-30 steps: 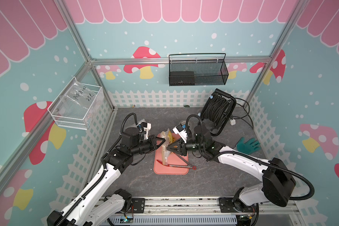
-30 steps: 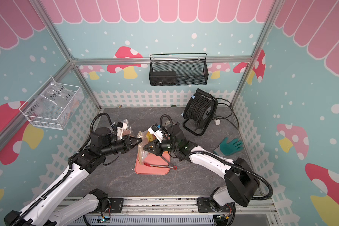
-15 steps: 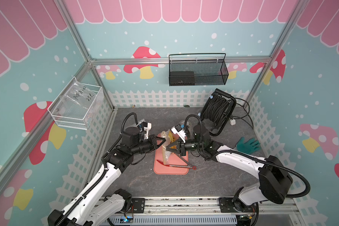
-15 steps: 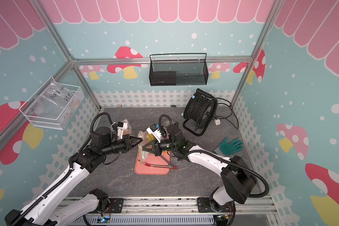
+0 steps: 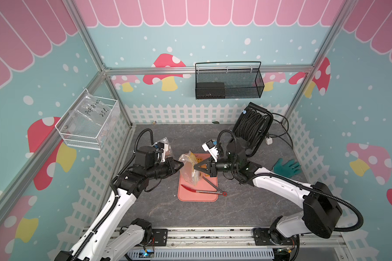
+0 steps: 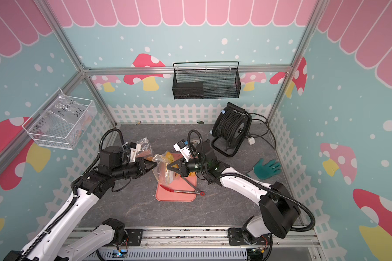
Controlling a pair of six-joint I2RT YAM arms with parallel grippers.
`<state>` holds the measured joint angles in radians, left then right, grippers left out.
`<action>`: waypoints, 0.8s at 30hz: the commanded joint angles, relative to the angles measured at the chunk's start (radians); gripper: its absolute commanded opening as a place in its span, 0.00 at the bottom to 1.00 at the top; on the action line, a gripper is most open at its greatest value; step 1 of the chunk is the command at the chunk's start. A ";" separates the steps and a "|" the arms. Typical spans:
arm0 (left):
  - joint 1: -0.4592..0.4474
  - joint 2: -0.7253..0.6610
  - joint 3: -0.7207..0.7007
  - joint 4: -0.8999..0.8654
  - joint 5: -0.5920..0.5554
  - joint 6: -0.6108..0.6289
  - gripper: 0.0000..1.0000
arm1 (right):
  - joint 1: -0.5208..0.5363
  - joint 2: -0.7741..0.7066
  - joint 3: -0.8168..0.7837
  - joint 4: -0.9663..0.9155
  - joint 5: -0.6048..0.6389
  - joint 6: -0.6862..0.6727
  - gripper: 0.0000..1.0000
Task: Put the cookies into a resealable bag to prevent moisture
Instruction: Open the ziploc bag.
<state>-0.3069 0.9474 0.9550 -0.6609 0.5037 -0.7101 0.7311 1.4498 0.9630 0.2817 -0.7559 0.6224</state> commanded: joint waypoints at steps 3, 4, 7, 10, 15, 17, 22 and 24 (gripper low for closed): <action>-0.003 0.041 0.061 -0.105 -0.042 0.070 0.17 | 0.006 0.010 0.079 -0.091 0.108 0.023 0.00; -0.012 0.045 0.065 -0.103 -0.046 0.068 0.19 | 0.012 0.020 0.095 -0.107 0.121 0.026 0.00; -0.026 0.044 0.070 -0.103 -0.082 0.058 0.31 | 0.024 0.043 0.129 -0.138 0.153 0.027 0.00; -0.033 0.029 0.073 -0.101 -0.113 0.038 0.41 | 0.038 0.057 0.145 -0.134 0.171 0.037 0.00; -0.073 0.023 0.054 -0.069 -0.129 0.020 0.48 | 0.054 0.072 0.158 -0.111 0.164 0.046 0.00; -0.073 0.042 0.064 -0.091 -0.143 0.045 0.48 | 0.057 0.075 0.162 -0.105 0.153 0.046 0.00; -0.072 0.126 0.185 -0.230 -0.238 0.139 0.46 | 0.059 0.072 0.161 -0.106 0.145 0.044 0.00; -0.072 0.157 0.228 -0.264 -0.258 0.174 0.45 | 0.059 0.070 0.160 -0.108 0.145 0.043 0.00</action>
<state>-0.3763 1.0832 1.1221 -0.8413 0.3172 -0.6121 0.7807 1.5211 1.0954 0.1646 -0.6003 0.6598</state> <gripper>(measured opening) 0.453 0.046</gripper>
